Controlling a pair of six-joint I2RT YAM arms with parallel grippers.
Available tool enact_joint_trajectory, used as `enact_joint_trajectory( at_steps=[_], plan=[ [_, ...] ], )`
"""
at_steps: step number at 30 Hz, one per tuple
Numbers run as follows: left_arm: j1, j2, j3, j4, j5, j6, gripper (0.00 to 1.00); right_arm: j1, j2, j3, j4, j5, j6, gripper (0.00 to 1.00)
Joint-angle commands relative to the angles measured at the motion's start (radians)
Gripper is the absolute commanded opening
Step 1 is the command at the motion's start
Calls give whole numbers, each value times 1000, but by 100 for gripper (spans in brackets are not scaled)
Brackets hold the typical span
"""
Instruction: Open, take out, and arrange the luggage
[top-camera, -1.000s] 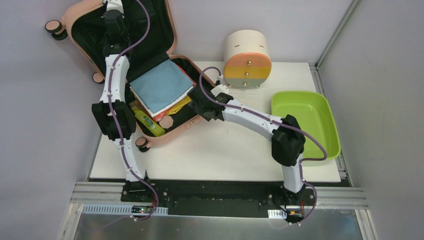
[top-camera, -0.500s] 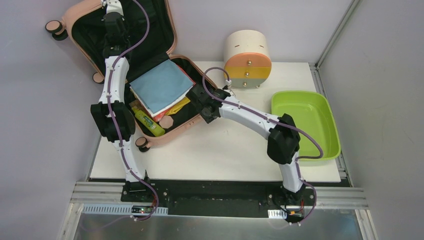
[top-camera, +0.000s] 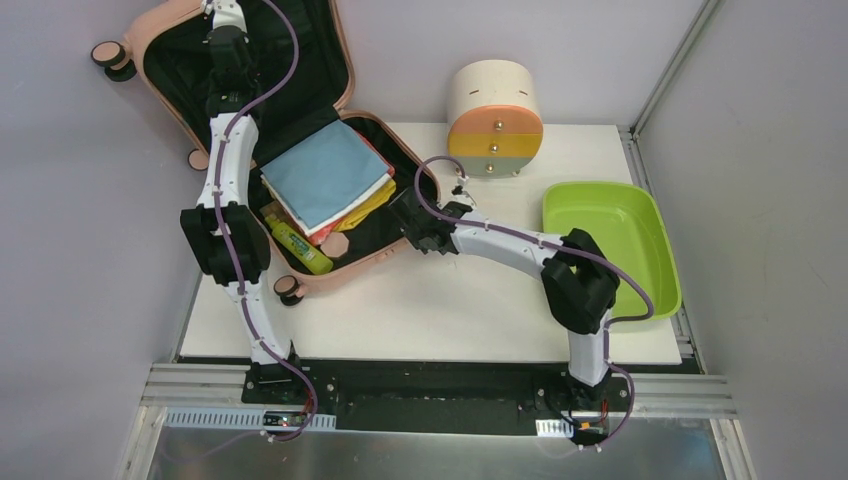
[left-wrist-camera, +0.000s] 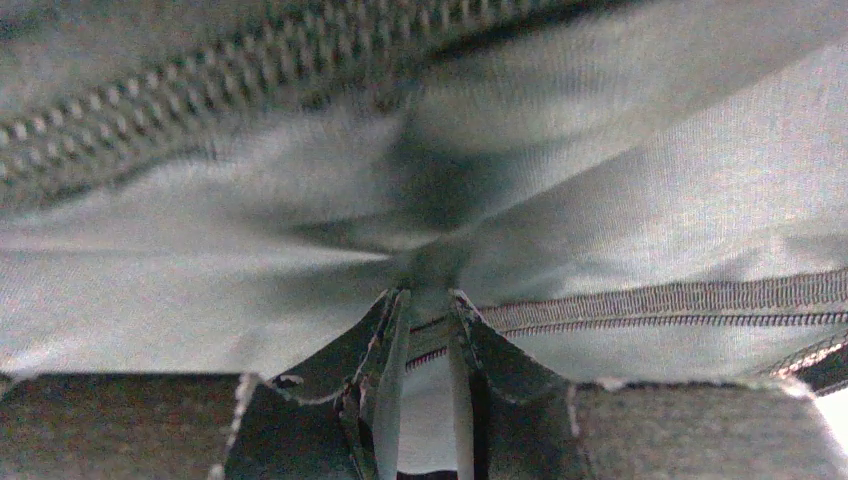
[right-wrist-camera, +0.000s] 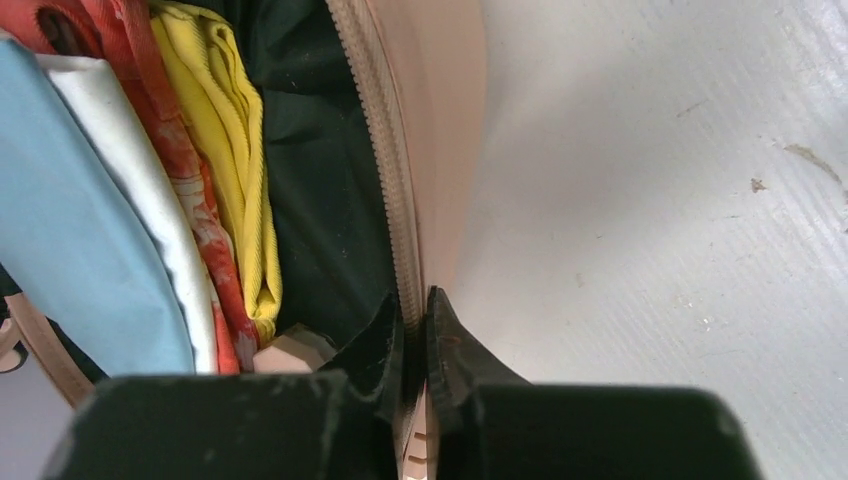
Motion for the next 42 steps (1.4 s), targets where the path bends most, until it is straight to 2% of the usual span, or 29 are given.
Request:
enact_joint_trajectory(
  at_steps=[1,7,11,16,19,23,25,27,32,34,35,36,37,42],
  plan=[
    [7,-42,-19,-18,-54,-2,22,-20,-53,-110,-42,-25,-117,0],
    [7,-54,-25,-22,-104,-2,22,-20,-96,-191,50,-16,-171,0],
    [-5,-78,-35,-26,-91,-5,22,-19,-113,-190,25,-5,-190,0],
    [-40,-156,-75,-32,-42,68,26,-27,-140,-204,63,-12,-255,0],
    [-67,-257,-144,-38,60,45,31,-42,-178,-193,114,-46,-355,12],
    [-138,-419,-256,-49,118,38,38,-46,-251,-163,116,-25,-458,41],
    [-182,-488,-305,-91,107,27,37,-47,-291,-151,108,-30,-523,50],
    [-222,-560,-353,-132,91,3,39,-47,-341,-157,105,-40,-582,53],
    [-283,-814,-593,-136,116,-119,49,-70,-521,-233,30,-74,-753,61],
    [-304,-924,-699,-145,146,-183,58,-99,-610,-284,-27,-72,-797,65],
    [-318,-982,-754,-151,160,-204,64,-119,-646,-312,-50,-90,-822,66],
    [-336,-1038,-806,-160,176,-223,88,-143,-683,-338,-76,-101,-849,68],
    [-346,-1104,-856,-175,195,-250,98,-171,-718,-366,-95,-95,-866,70],
    [-368,-1272,-1013,-312,316,-362,99,-334,-827,-473,-168,-151,-910,77]
  ],
)
